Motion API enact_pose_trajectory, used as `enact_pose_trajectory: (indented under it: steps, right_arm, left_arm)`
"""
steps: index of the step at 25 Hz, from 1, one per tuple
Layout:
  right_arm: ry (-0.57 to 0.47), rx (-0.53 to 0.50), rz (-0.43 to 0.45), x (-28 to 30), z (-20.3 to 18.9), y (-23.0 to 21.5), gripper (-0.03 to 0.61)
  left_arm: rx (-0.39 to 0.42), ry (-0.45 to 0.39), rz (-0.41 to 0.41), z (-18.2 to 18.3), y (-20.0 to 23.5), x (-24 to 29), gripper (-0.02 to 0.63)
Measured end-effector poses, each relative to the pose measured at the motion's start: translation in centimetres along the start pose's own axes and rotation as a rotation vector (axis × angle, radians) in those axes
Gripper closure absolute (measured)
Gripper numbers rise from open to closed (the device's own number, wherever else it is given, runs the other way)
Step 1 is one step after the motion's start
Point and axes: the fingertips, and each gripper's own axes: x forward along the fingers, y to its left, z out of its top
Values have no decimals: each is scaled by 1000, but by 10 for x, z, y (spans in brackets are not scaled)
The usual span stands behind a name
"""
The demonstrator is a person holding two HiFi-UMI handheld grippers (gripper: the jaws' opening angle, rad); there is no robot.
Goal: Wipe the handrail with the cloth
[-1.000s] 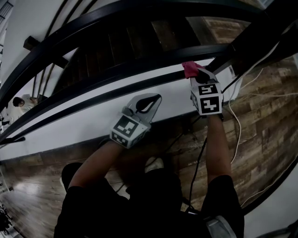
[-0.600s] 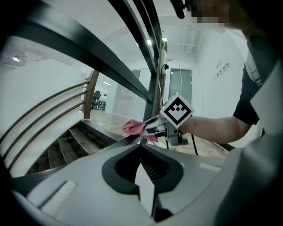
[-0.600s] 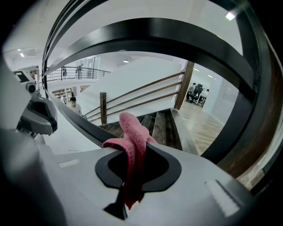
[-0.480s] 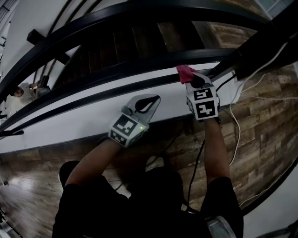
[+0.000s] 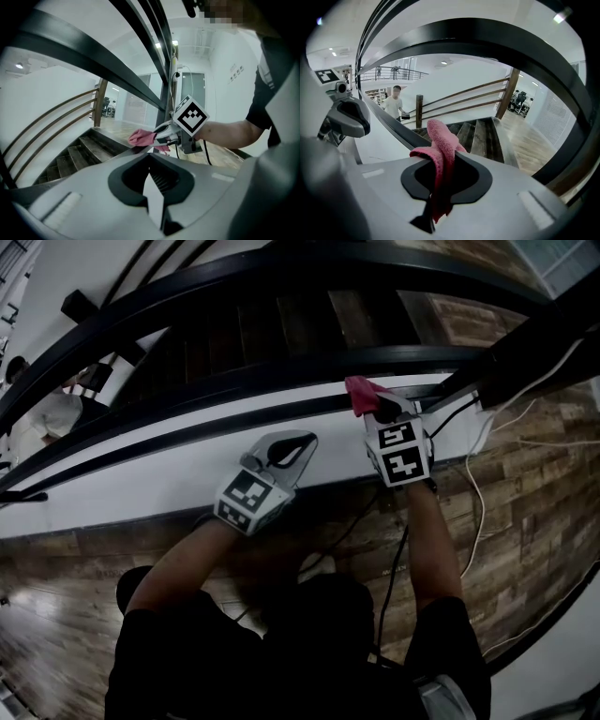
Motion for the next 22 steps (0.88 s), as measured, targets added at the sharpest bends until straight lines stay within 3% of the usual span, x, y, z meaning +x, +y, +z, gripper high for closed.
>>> enact_pose_trajectory:
  steps: [14, 22]
  right_arm:
    - [2, -107, 89, 15, 31, 67, 535]
    - [18, -151, 117, 21, 44, 102, 535]
  left_arm:
    - [73, 54, 17, -14, 28, -57, 614]
    - [127, 81, -22, -21, 35, -92, 614]
